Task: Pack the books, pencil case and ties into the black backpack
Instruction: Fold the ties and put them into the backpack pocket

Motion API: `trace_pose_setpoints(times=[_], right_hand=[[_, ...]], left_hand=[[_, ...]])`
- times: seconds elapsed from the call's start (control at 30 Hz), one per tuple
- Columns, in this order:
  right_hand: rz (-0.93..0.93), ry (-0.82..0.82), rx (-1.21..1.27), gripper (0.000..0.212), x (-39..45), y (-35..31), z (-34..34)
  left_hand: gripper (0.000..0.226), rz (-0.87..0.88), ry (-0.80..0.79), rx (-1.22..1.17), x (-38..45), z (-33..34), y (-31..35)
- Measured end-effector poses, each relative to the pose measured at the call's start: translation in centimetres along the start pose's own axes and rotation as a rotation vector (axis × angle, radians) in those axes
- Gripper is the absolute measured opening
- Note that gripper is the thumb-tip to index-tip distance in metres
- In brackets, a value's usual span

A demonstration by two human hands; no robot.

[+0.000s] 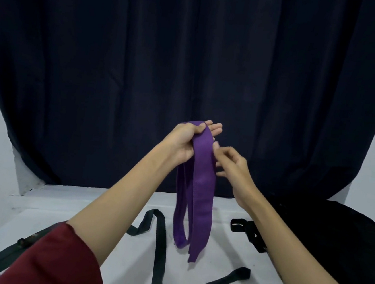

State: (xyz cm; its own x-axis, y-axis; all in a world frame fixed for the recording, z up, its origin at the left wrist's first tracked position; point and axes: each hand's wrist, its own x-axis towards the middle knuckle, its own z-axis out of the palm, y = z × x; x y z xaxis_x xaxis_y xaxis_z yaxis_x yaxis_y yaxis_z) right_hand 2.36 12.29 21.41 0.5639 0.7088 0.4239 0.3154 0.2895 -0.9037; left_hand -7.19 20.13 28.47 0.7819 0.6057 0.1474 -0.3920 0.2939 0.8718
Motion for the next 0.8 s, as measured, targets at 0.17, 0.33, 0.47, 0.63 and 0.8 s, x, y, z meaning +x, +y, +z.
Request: trace_pose_setpoints(times=[0.17,0.33,0.47,0.63,0.8], right_hand=[[0.068,-0.031,0.144,0.033,1.2,-1.8,0.5],[0.157,-0.154,0.278,0.03,1.9,-3.9,0.1],[0.128,-0.277,0.22,0.026,1.9,-5.4,-0.7],[0.109,-0.309,0.232,0.025,2.0,-6.7,-1.8],[0.159,-0.383,0.241,0.029,2.3,-8.0,-2.6]], left_hand=[[0.027,0.076,0.031,0.293,0.5,-0.1,-1.0],[0.025,0.033,-0.084,0.483,0.3,-0.5,-1.1],[0.046,-0.007,-0.242,0.535,-0.5,-1.6,-0.7],[0.045,0.204,-0.114,0.662,-2.4,-3.3,-1.0],[0.066,0.447,0.083,0.737,-1.5,-4.9,-4.3]])
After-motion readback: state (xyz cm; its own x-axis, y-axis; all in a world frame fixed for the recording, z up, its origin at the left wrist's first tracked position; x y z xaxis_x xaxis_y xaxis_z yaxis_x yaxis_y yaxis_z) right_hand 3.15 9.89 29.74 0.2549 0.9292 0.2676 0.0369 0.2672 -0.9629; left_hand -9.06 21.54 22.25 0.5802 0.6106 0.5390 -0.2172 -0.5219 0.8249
